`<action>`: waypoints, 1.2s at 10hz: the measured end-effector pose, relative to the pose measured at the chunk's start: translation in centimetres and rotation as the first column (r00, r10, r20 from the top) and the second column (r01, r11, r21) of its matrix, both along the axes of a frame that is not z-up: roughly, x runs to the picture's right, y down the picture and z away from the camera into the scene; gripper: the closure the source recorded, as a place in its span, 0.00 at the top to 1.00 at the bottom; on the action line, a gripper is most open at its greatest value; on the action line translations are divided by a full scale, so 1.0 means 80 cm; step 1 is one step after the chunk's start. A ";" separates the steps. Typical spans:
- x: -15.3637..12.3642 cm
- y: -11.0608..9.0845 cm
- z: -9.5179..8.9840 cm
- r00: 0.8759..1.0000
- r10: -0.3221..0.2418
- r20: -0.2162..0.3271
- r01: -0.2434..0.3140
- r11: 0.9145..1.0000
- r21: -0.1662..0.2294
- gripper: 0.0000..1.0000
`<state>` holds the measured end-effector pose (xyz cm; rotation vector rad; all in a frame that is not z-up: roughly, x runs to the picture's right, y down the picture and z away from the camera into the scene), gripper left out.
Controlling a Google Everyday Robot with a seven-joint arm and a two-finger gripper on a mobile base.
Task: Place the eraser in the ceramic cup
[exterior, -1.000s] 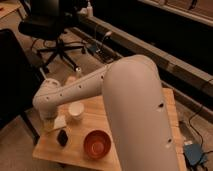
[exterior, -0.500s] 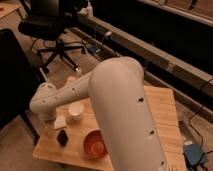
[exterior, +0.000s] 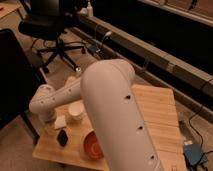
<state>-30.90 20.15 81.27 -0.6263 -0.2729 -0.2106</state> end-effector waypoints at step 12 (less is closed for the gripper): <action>-0.011 -0.002 0.035 0.999 -0.019 -0.040 0.018 1.000 -0.020 0.65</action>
